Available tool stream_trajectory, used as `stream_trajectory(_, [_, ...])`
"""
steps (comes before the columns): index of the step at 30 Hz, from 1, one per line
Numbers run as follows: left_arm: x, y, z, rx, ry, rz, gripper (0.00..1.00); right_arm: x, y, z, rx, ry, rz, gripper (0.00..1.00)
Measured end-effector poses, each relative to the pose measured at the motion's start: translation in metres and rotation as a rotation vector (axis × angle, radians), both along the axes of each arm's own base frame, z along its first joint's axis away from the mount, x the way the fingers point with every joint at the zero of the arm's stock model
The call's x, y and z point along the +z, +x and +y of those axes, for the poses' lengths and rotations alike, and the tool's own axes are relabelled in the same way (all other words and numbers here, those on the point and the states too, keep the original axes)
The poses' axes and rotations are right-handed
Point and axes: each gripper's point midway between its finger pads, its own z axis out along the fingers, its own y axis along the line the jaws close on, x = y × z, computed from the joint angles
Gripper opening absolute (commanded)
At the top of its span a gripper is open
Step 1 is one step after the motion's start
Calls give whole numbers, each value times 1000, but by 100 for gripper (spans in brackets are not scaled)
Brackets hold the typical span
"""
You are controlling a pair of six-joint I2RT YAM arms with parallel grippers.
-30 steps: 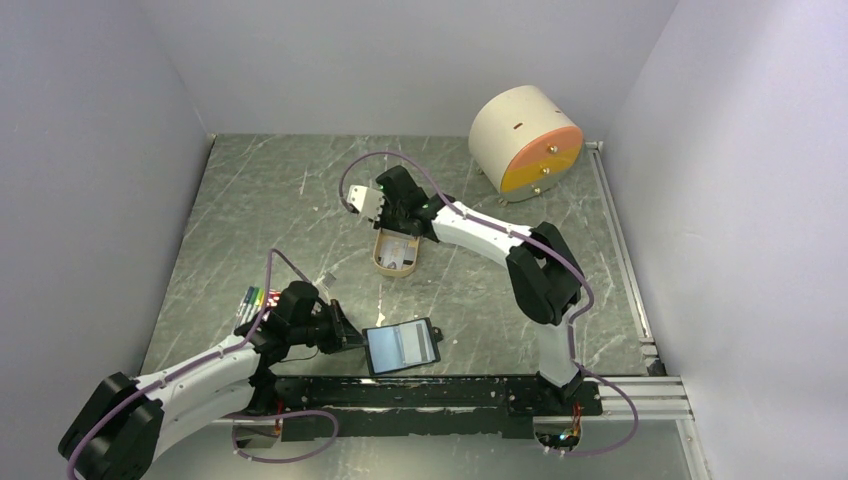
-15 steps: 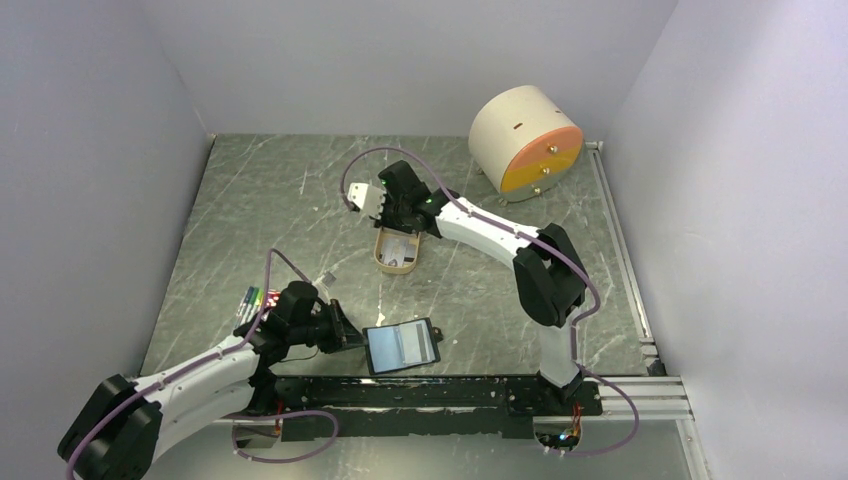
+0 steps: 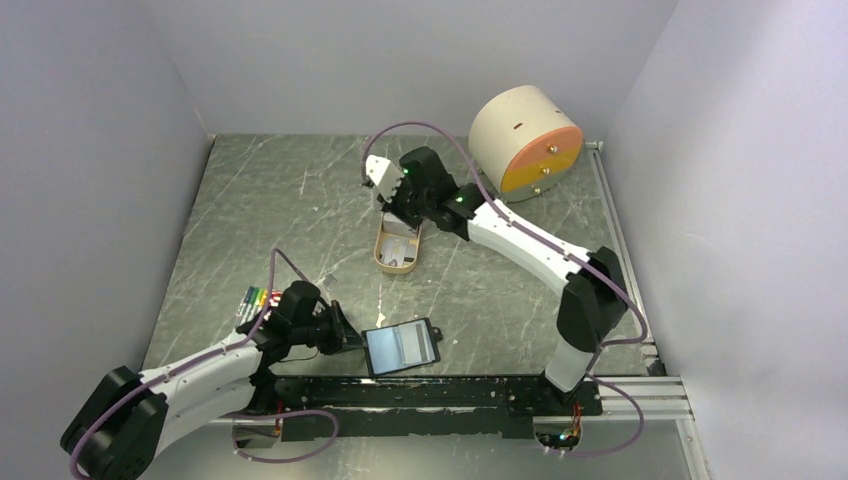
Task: Put the credit cards into the card holder
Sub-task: Pick up the credit card from the storage box, then insert the credit card into the card holder.
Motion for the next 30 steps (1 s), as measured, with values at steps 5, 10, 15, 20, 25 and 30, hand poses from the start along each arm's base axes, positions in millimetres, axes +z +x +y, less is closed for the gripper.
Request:
stream_trajectory(5, [1,3,0,5,8,-9,9,18,-27,-7,-90,146,105,0])
stream_trajectory(10, [3,6,0,7,14,-22,9,11,-69,-15,-164,293,286,0])
stream_trajectory(15, [1,8,2,18,27,-23,9,-6,-120,-27,-240,458,492,0])
stream_trajectory(20, [0,9,3,23,32,-26,9,-29,-168,-36,-301,593,669,0])
stream_trajectory(25, [-1,8,4,26,38,-22,9,-54,-202,-38,-355,649,800,0])
stream_trajectory(30, [-1,8,4,28,41,-22,9,-70,-222,-33,-383,690,864,0])
